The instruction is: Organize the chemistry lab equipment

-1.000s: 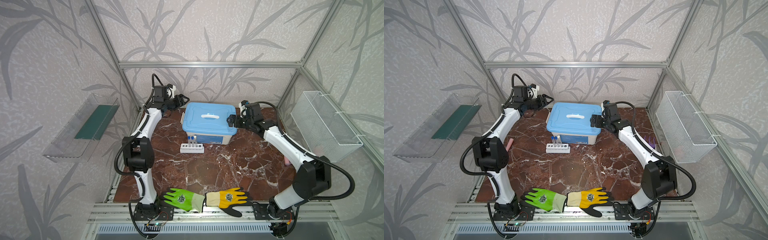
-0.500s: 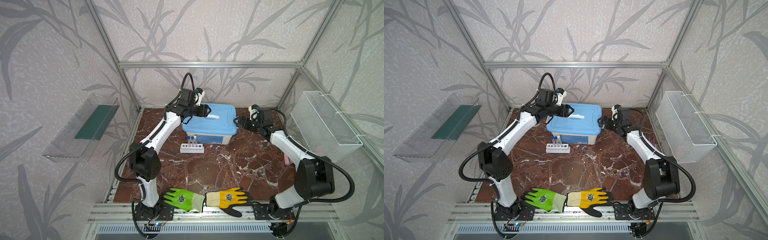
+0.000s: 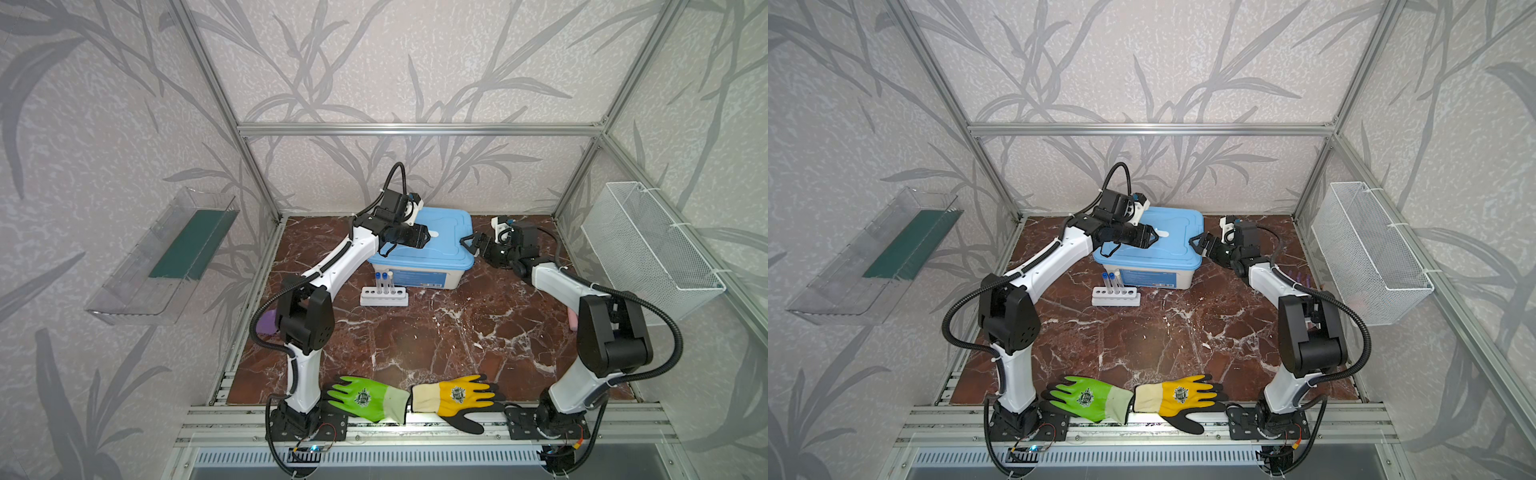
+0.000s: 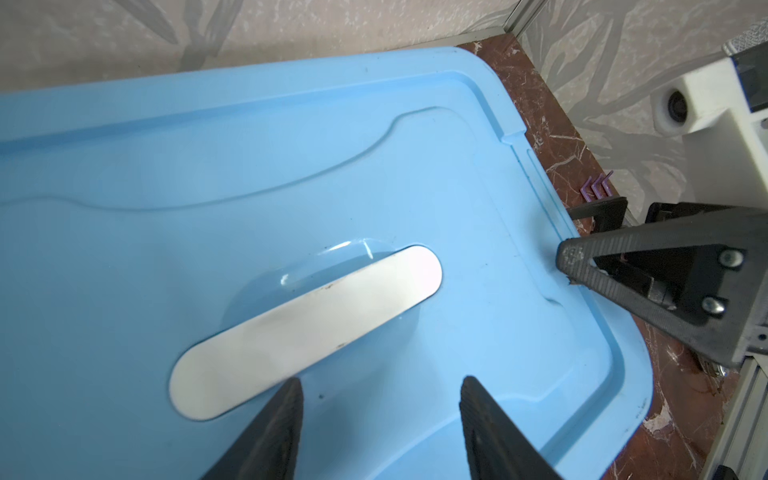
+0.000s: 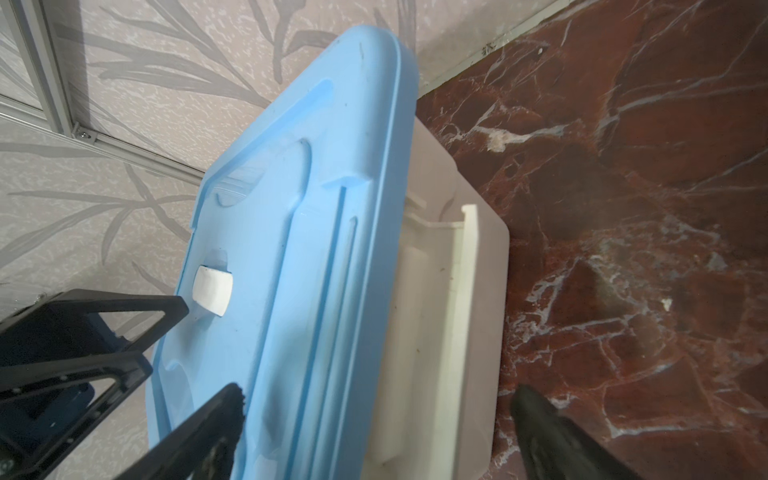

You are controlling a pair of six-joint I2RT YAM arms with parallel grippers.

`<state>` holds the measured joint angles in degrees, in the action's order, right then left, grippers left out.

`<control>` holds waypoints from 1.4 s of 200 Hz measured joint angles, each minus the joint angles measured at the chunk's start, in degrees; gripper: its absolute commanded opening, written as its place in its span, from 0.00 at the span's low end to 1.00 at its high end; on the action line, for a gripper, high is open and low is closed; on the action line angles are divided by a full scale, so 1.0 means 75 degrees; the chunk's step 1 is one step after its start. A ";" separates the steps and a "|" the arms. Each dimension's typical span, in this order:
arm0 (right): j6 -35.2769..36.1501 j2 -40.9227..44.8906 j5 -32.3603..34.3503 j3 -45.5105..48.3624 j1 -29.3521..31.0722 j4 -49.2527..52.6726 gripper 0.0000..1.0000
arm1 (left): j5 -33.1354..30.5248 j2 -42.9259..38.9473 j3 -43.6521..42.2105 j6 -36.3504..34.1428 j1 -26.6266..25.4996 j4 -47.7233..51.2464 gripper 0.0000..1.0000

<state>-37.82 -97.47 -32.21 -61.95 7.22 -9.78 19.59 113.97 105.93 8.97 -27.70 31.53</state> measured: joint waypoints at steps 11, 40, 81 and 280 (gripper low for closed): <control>-0.0128 -0.0029 -0.0090 0.0035 0.0000 -0.0143 0.99 | 0.0000 0.0067 0.0000 0.0000 -0.0009 -0.0070 0.60; -0.0437 -0.0227 -0.0300 0.0052 0.0000 -0.0583 0.95 | 0.0009 0.0079 0.0000 0.0006 -0.0038 -0.0105 0.60; -0.0781 -0.0277 -0.0452 0.0143 0.0000 -0.0877 0.85 | 0.0026 0.0099 0.0000 0.0009 -0.0041 -0.0160 0.59; -0.0708 -0.0242 0.0099 -0.0323 0.0184 -0.0157 0.48 | 0.0396 0.0119 -0.0073 -0.0003 -0.0041 -0.0414 0.58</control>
<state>-43.13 -99.29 -31.46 -64.38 8.60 -10.96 22.57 114.87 105.38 8.95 -28.01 28.42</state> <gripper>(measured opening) 0.485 0.577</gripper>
